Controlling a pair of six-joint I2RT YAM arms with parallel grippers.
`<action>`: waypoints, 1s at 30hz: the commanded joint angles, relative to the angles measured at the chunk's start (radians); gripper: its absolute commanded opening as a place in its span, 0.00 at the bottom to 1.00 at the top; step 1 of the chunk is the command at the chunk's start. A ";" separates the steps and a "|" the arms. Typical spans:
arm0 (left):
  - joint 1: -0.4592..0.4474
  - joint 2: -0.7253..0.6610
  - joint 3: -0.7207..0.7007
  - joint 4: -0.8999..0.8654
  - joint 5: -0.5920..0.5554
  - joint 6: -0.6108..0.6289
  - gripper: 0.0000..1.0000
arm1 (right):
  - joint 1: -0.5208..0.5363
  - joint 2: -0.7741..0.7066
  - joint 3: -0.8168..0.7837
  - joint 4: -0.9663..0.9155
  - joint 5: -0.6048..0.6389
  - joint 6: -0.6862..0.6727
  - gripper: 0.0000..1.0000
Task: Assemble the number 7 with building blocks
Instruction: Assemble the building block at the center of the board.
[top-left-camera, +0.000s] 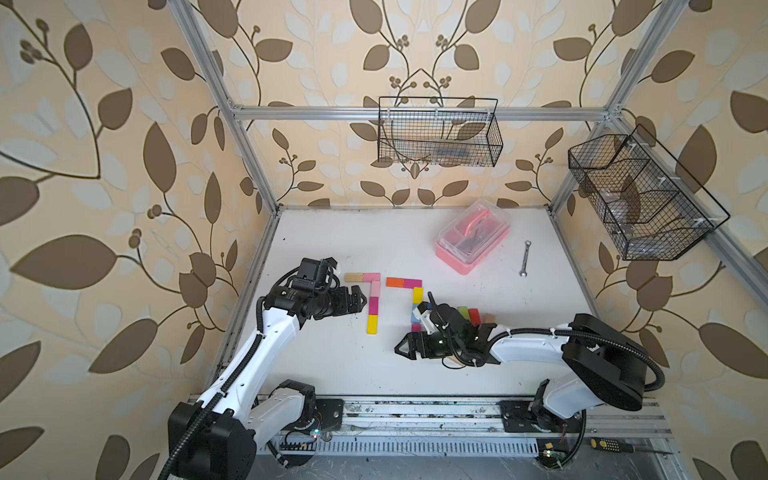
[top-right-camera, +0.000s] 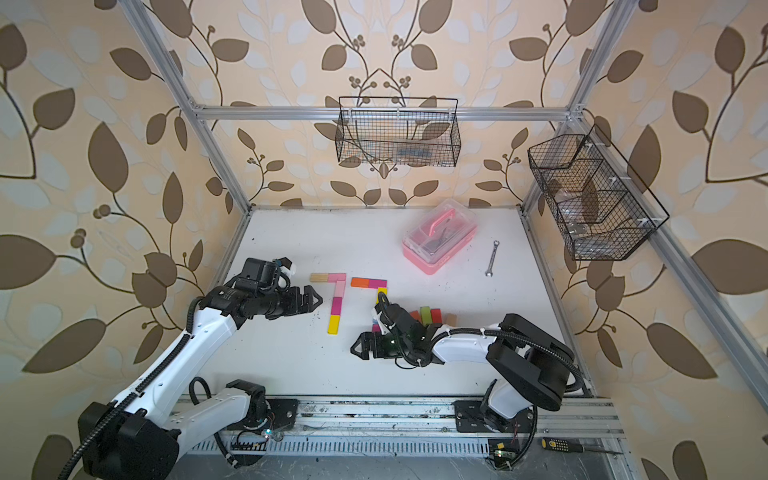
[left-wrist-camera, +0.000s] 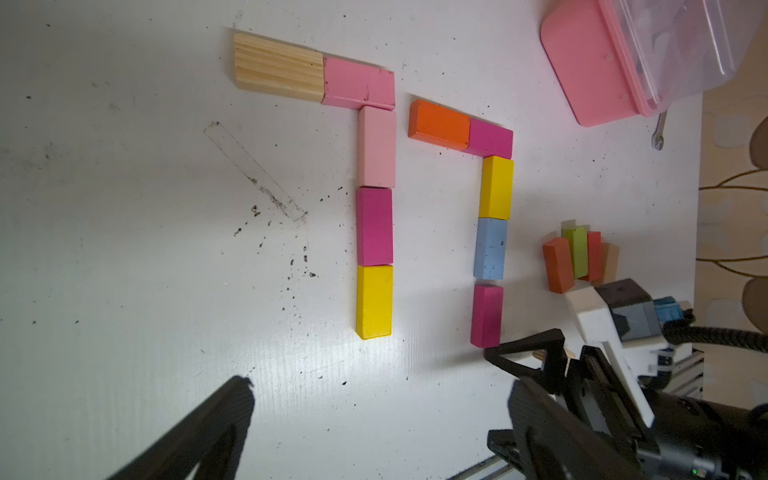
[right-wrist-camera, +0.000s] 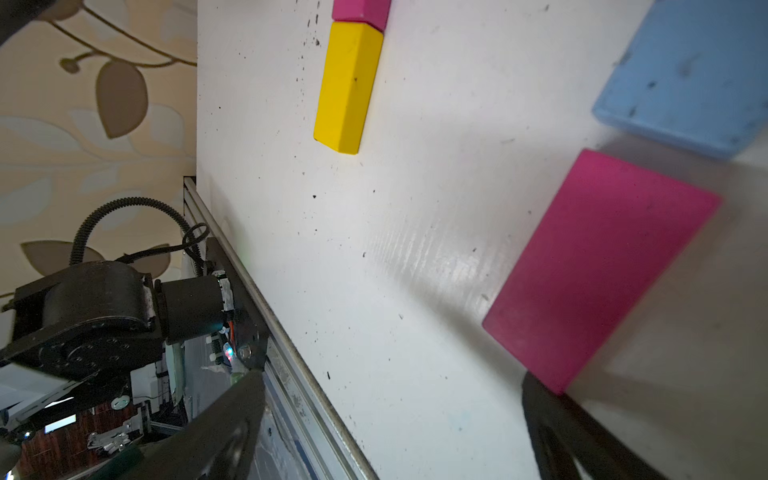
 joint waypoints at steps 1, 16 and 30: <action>0.003 0.005 0.000 0.005 0.012 0.026 0.99 | -0.007 0.018 -0.020 0.021 -0.001 0.015 0.97; 0.003 0.008 0.003 0.005 0.018 0.028 0.99 | 0.063 0.057 0.030 0.019 0.023 0.032 0.97; 0.002 -0.003 0.000 0.005 0.028 0.030 0.99 | 0.049 0.017 0.009 0.024 0.063 0.054 0.97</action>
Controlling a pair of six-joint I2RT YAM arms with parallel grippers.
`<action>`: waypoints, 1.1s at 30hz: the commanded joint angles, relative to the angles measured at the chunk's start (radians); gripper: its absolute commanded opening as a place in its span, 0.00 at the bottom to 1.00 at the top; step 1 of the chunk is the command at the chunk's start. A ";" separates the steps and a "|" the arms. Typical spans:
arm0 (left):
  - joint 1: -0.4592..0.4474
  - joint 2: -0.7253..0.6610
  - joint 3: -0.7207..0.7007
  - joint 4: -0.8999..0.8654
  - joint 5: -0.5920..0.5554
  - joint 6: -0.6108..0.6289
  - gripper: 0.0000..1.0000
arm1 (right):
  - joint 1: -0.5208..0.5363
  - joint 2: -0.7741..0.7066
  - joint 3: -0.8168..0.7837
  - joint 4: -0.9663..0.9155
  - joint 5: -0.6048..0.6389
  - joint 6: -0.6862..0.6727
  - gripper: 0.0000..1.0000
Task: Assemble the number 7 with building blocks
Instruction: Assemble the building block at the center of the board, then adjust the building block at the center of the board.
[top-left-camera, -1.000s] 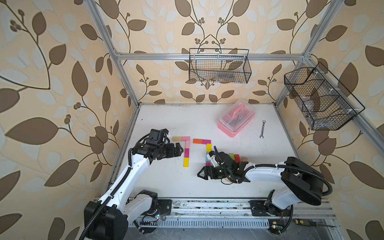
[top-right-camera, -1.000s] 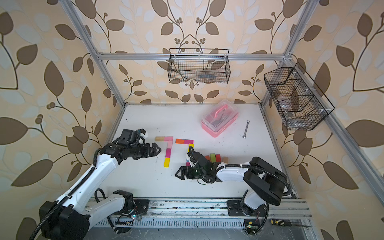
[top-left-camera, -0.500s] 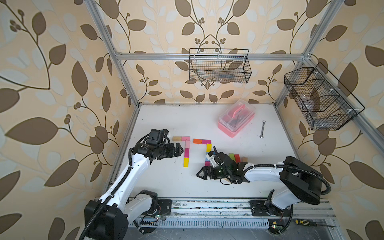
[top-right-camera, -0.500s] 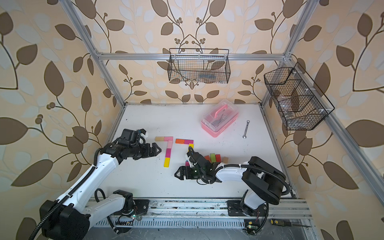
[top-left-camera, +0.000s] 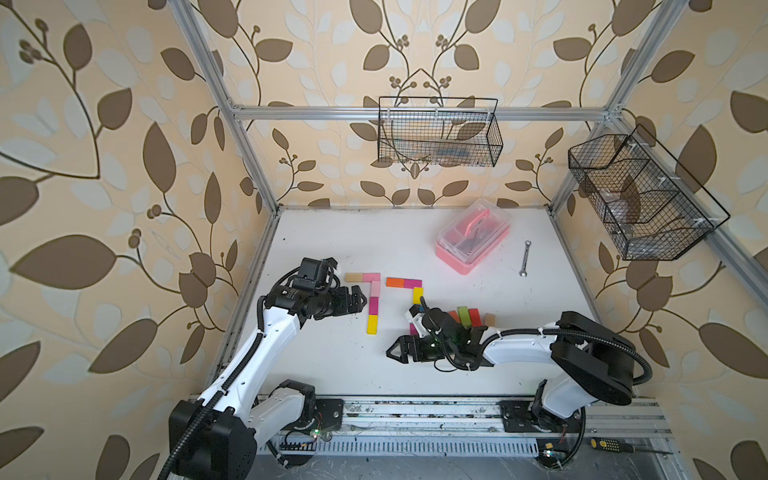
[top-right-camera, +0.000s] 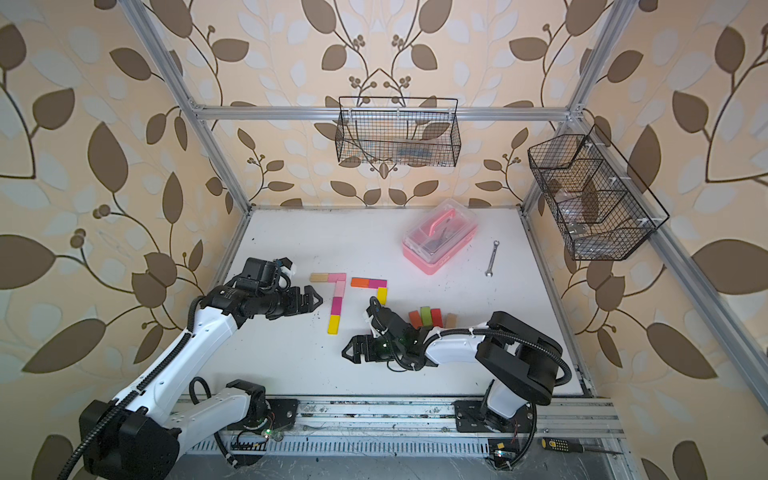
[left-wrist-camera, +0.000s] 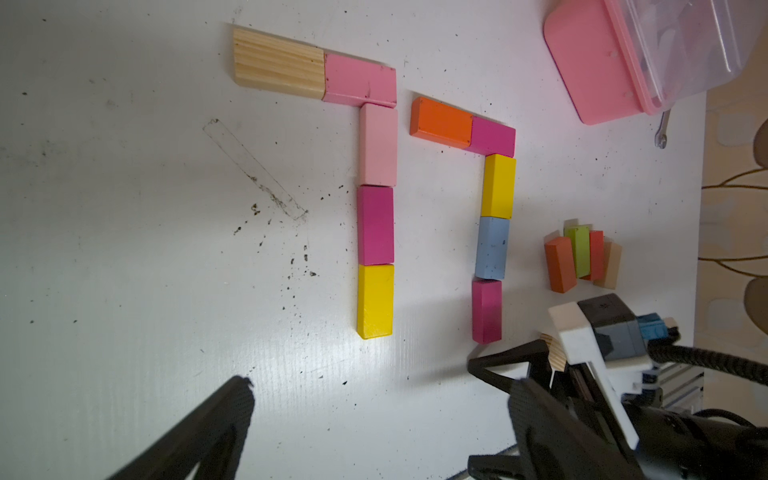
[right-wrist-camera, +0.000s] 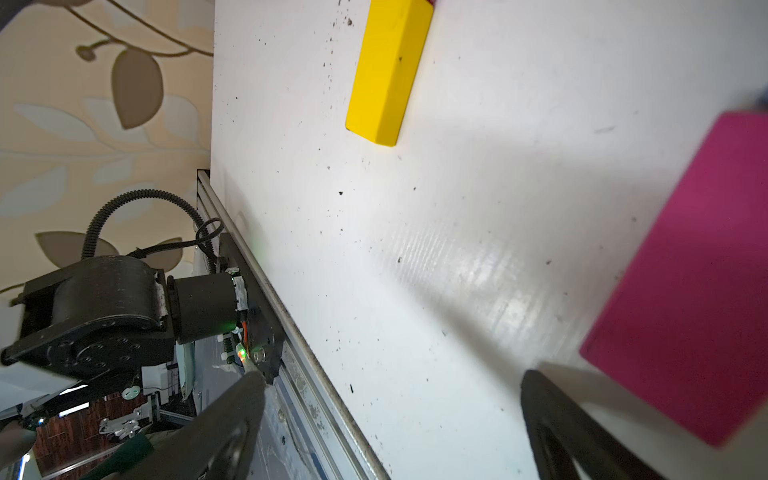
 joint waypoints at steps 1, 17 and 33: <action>0.002 -0.013 -0.001 0.010 0.035 0.028 0.99 | -0.026 -0.065 -0.033 -0.035 0.039 0.013 0.97; -0.493 0.179 0.003 0.169 -0.110 -0.035 0.99 | -0.617 -0.561 -0.207 -0.284 -0.240 -0.143 0.99; -0.598 0.416 0.016 0.336 -0.081 -0.124 0.99 | -0.787 -0.627 -0.262 -0.323 -0.373 -0.208 1.00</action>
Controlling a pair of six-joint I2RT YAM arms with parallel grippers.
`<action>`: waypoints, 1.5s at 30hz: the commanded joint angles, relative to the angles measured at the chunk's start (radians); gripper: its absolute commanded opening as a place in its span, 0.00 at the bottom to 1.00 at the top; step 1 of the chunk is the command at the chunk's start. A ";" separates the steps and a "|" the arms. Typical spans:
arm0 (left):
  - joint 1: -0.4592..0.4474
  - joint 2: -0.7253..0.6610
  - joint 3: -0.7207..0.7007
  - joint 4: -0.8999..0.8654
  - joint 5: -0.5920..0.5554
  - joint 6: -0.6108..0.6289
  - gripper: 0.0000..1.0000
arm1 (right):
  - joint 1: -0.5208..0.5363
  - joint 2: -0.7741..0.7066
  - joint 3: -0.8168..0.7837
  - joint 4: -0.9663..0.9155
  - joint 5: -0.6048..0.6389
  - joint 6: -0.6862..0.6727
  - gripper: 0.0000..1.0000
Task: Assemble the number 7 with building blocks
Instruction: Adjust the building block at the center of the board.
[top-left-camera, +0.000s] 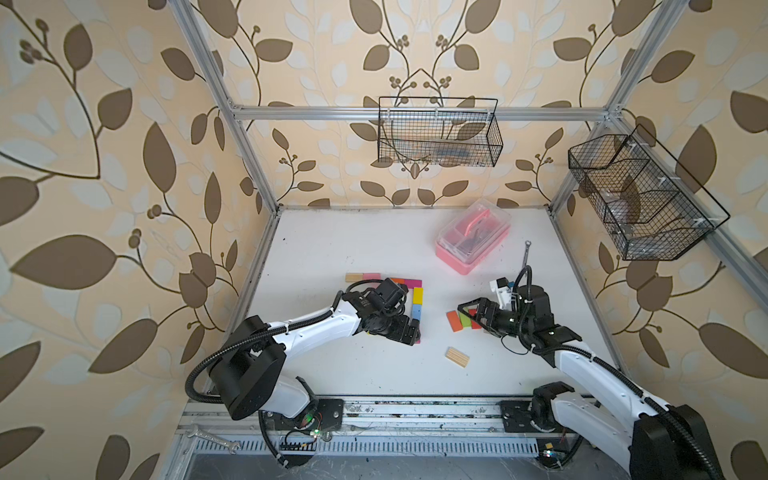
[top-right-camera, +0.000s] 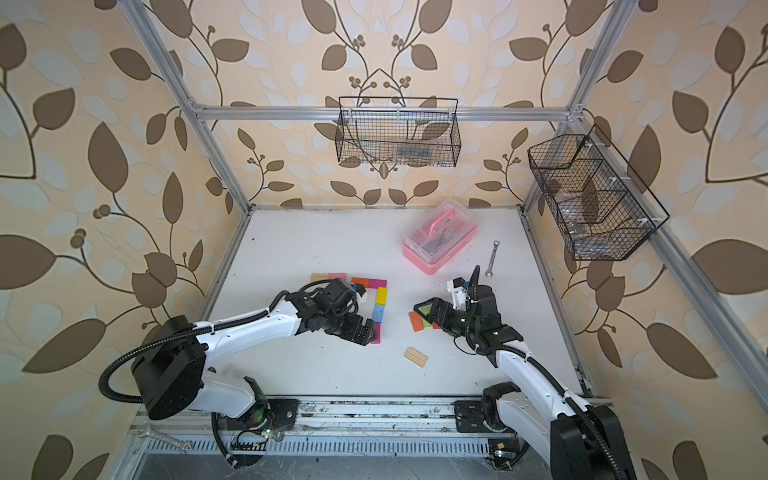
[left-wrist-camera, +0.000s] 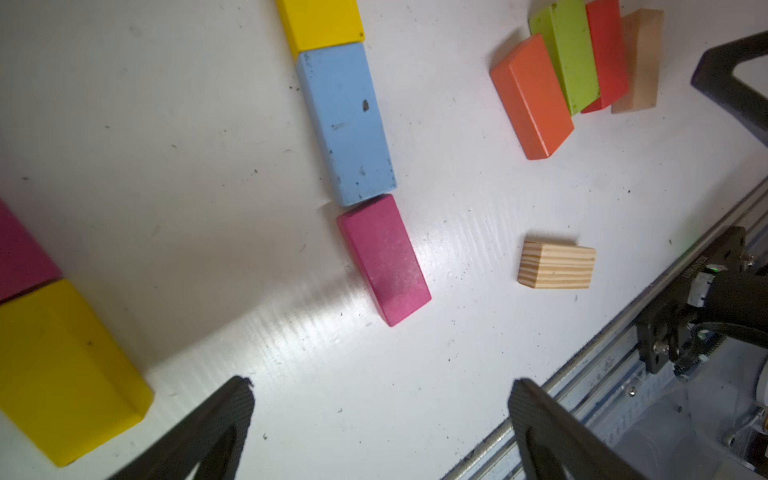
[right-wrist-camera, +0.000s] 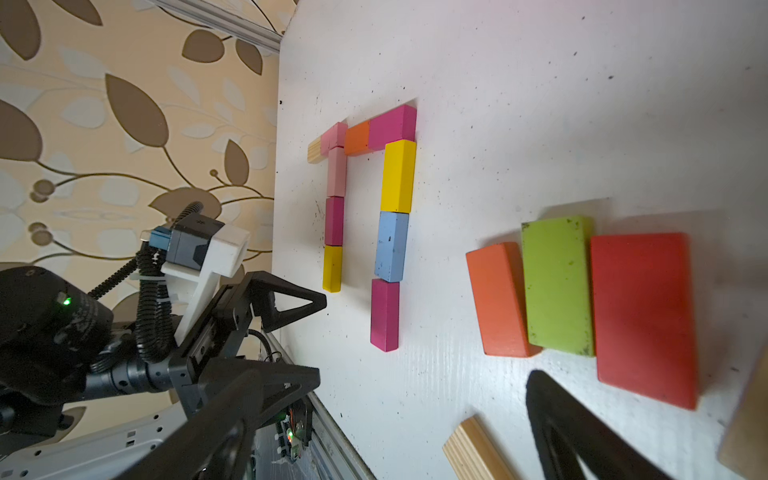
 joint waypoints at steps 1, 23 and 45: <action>-0.012 0.024 0.015 0.053 -0.015 -0.023 0.99 | -0.006 0.003 -0.013 -0.011 -0.040 -0.031 1.00; -0.001 0.224 0.071 0.234 0.108 -0.091 0.99 | -0.044 -0.024 -0.035 -0.042 -0.058 -0.055 1.00; 0.068 0.095 0.047 0.121 0.047 -0.091 0.99 | 0.174 0.032 0.100 -0.253 0.181 -0.193 0.98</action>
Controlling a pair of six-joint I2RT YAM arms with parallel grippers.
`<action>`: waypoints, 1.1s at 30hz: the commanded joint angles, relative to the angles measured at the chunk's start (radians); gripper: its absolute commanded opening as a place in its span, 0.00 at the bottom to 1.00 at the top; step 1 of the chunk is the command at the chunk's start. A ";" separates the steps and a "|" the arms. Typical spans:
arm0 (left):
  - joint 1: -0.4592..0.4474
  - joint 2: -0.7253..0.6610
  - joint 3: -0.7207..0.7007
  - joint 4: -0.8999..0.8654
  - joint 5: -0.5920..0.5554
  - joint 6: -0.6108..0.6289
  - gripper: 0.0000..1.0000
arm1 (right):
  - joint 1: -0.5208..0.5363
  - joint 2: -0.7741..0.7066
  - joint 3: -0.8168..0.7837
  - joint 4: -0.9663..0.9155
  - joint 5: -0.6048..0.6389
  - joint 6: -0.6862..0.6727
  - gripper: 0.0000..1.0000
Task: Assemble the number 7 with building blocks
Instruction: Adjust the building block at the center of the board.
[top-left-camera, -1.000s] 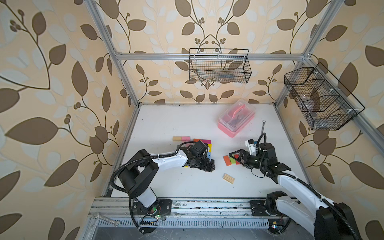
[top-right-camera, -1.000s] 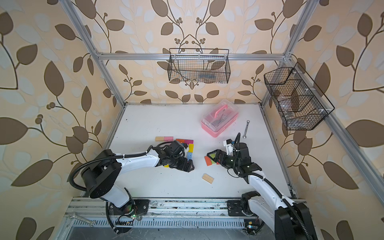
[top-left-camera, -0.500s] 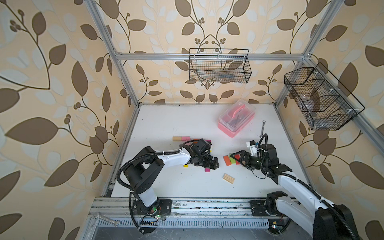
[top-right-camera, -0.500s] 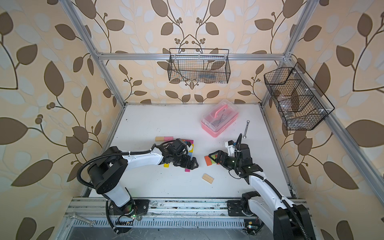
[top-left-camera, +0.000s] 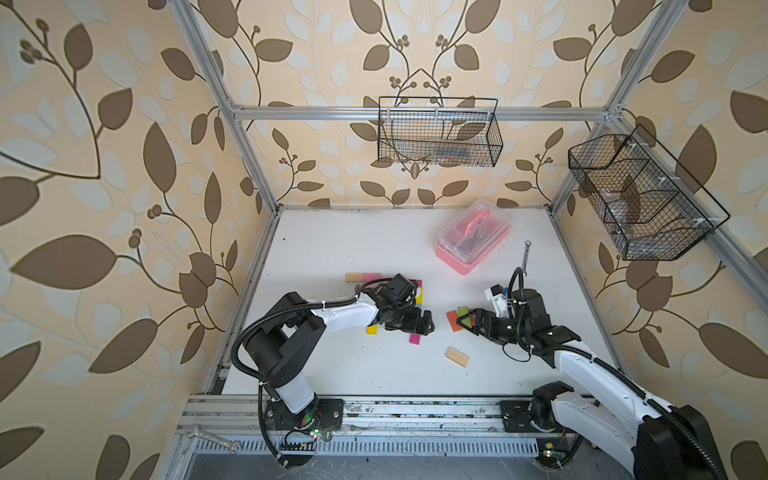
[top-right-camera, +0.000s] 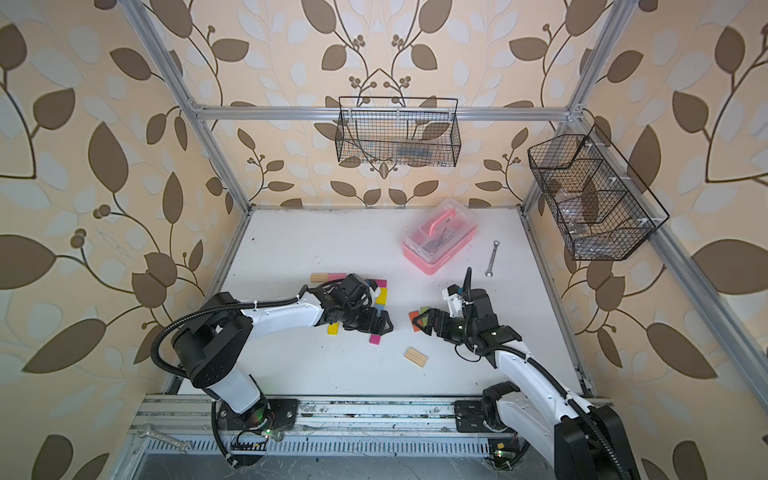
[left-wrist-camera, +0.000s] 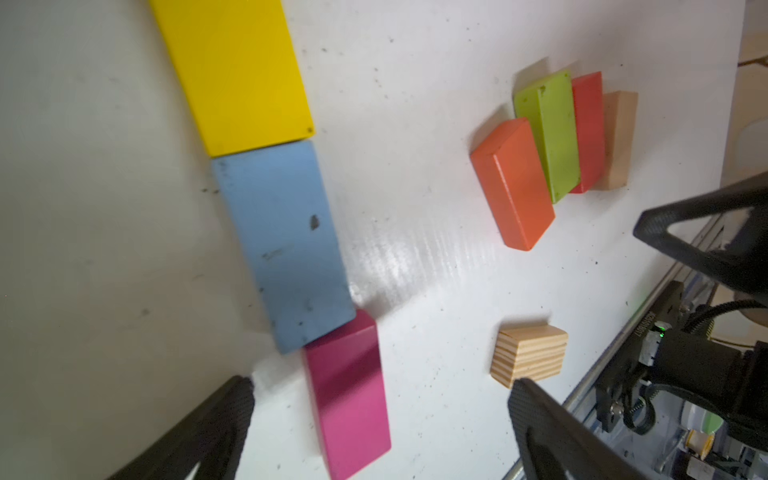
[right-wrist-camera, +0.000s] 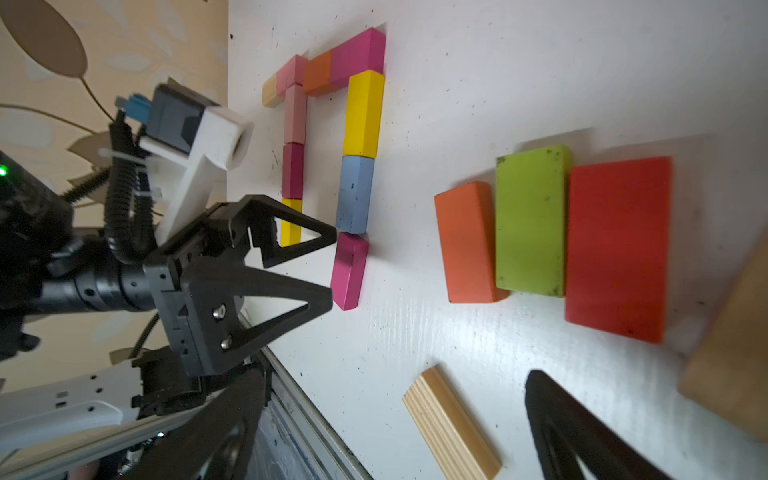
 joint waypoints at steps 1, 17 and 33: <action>0.026 -0.129 -0.005 -0.085 -0.041 -0.010 0.99 | 0.091 0.044 0.057 -0.026 0.097 -0.025 0.98; 0.465 -0.624 0.058 -0.510 0.057 0.190 0.99 | 0.452 0.475 0.083 0.545 0.195 0.364 0.82; 0.619 -0.638 -0.036 -0.467 0.191 0.253 0.99 | 0.469 0.575 0.119 0.598 0.208 0.410 0.80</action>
